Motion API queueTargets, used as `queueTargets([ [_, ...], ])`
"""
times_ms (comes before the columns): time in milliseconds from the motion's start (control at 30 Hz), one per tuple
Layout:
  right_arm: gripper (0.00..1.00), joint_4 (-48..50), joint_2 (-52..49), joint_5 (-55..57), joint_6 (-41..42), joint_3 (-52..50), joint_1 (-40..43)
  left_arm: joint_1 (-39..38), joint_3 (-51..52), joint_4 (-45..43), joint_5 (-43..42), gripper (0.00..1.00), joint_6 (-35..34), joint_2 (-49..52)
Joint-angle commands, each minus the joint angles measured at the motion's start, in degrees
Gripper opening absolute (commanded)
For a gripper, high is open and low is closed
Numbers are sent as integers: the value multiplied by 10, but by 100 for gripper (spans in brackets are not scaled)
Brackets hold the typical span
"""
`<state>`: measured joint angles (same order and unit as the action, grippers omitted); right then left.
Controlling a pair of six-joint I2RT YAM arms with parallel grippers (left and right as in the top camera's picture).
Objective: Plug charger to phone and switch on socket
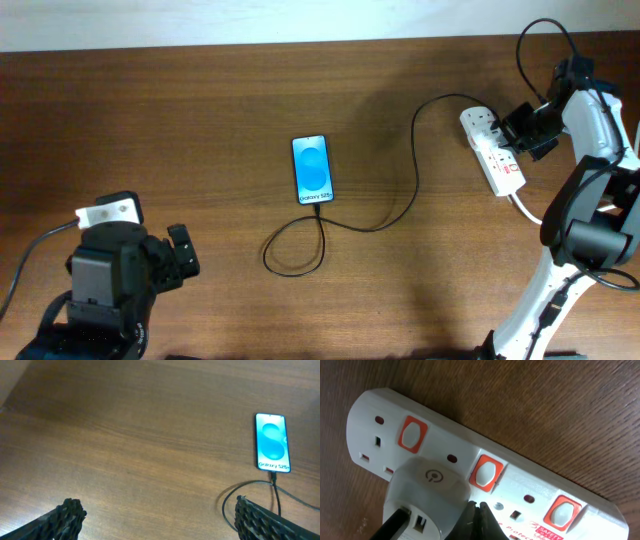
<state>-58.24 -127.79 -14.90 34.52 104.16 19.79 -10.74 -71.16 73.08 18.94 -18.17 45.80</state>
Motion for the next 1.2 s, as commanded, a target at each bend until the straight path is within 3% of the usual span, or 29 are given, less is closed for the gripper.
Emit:
queueTargets([
  [0,4,18,-10,-14,10,16,-3,3,6,3,10,99,-6,-1],
  [300,4,26,-60,-28,15,15,-16,3,6,14,10,99,-6,-1],
  [467,5,-23,-37,6,2,16,-6,3,6,25,10,100,-6,-1],
  [567,4,-57,26,47,-31,16,-2,3,6,35,63,99,-6,-2],
  [700,5,-124,134,87,-88,16,-3,3,6,42,64,99,-24,-10],
  [867,5,-184,255,96,-108,16,-10,3,6,68,56,99,-24,-12],
  [1067,5,-323,449,96,-131,16,-54,3,6,76,49,99,-24,-12],
  [1133,11,-376,497,96,-131,16,-59,3,6,76,49,100,-24,-12],
  [1167,33,-391,523,95,-134,15,-59,3,6,76,49,99,-24,-12],
])
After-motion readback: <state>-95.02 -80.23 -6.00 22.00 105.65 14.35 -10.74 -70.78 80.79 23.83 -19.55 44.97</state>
